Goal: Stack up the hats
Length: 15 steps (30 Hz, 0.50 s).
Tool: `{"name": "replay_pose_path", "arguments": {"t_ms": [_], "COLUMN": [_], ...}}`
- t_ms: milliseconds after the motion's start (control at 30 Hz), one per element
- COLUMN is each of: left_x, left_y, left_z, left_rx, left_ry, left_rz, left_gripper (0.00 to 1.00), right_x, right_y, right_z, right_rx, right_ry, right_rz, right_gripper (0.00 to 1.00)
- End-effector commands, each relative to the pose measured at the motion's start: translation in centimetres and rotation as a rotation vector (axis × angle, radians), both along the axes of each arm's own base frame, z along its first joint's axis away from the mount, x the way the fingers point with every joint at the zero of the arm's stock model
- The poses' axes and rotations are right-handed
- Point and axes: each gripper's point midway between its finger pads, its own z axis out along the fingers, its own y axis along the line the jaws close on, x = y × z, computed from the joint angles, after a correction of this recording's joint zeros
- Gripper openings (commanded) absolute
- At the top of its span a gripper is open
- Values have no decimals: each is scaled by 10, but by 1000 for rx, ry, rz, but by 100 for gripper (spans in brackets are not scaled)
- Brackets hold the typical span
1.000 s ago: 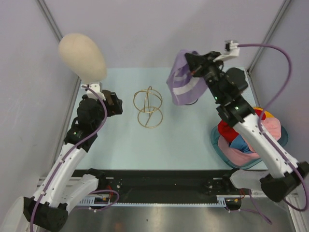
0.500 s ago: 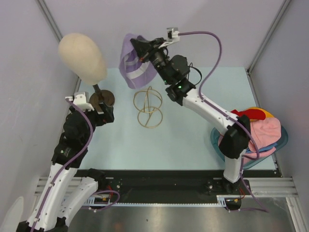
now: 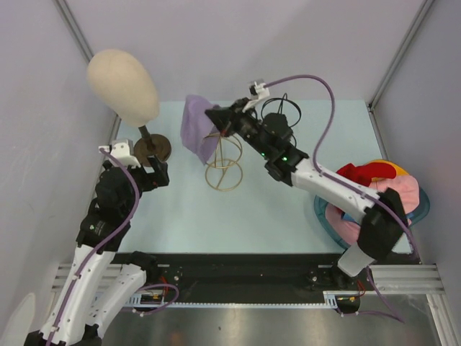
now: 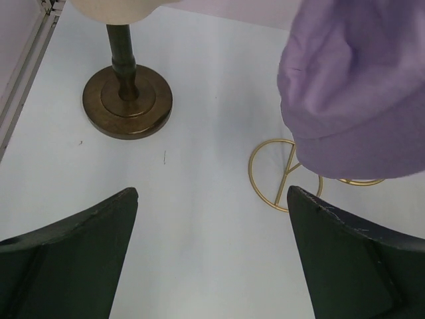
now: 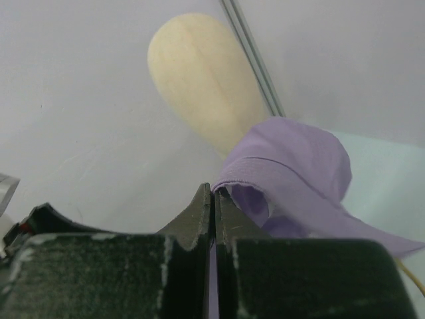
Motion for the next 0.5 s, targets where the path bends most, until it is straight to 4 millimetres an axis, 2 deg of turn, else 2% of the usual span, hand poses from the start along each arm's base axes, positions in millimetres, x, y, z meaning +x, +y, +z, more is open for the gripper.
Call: {"name": "replay_pose_path", "arguments": {"t_ms": [0, 33, 100, 133, 233, 333, 367, 467], "left_x": [3, 3, 5, 6, 9, 14, 15, 20], "left_y": [6, 6, 4, 4, -2, -6, -7, -9], "left_z": [14, 15, 14, 14, 15, 13, 13, 12], "left_rx": [34, 36, 32, 31, 11, -1, -2, -1], "left_ry": [-31, -29, -23, -23, -27, -20, -18, -15], "left_rz": [14, 14, 12, 11, -10, -19, -20, -27], "left_gripper": [100, 100, 100, 100, 100, 100, 100, 100], "right_x": [-32, -39, -42, -45, -51, -53, -54, -49], "right_y": [-60, -73, -83, -92, -104, -108, -110, -114], "right_z": [27, 20, 8, -5, -26, -63, -81, -107], "right_rx": [41, 31, 21, 15, -3, -79, -99, -91], "right_ry": [-11, 22, 74, 112, 169, 244, 272, 332], "right_rz": [-77, -93, -107, -111, -115, -114, -101, -89], "right_gripper": [0, 0, 0, 0, 0, 0, 0, 0]}}
